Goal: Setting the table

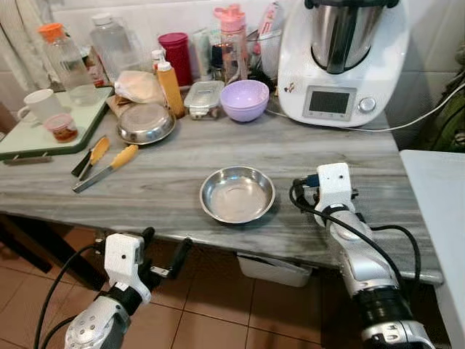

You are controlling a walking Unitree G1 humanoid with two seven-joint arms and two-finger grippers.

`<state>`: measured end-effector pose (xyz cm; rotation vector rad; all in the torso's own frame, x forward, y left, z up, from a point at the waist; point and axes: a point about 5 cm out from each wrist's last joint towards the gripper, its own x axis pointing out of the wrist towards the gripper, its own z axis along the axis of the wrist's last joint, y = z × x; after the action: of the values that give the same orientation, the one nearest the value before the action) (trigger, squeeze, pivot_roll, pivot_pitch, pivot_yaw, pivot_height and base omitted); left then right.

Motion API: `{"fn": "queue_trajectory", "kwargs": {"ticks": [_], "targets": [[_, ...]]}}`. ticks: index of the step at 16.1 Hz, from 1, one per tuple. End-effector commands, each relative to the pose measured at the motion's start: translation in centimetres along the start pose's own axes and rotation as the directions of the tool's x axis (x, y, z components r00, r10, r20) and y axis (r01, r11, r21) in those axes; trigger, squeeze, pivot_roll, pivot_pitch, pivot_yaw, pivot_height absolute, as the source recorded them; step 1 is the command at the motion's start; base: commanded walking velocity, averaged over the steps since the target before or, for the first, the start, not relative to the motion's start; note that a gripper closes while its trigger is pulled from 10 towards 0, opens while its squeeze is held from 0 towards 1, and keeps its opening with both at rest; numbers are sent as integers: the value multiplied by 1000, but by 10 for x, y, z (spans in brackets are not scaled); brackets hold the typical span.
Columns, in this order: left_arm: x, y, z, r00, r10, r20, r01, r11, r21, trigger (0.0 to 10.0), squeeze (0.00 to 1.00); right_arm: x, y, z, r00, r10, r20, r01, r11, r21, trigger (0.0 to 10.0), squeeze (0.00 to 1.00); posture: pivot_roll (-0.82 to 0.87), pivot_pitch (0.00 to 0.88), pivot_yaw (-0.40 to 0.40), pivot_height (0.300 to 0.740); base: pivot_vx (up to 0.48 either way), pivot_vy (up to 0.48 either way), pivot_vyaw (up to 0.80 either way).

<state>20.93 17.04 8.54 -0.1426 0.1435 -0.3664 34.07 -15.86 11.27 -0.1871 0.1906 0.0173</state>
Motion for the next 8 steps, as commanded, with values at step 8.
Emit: {"fn": "queue_trajectory", "kwargs": {"ticks": [8], "targets": [[-23, 15, -10, 997, 57, -48, -56, 998, 8, 10000, 0, 22, 43, 1, 985, 157, -70, -157, 988, 5, 10000, 1000, -75, 92, 77, 740, 0, 0, 0]]}}
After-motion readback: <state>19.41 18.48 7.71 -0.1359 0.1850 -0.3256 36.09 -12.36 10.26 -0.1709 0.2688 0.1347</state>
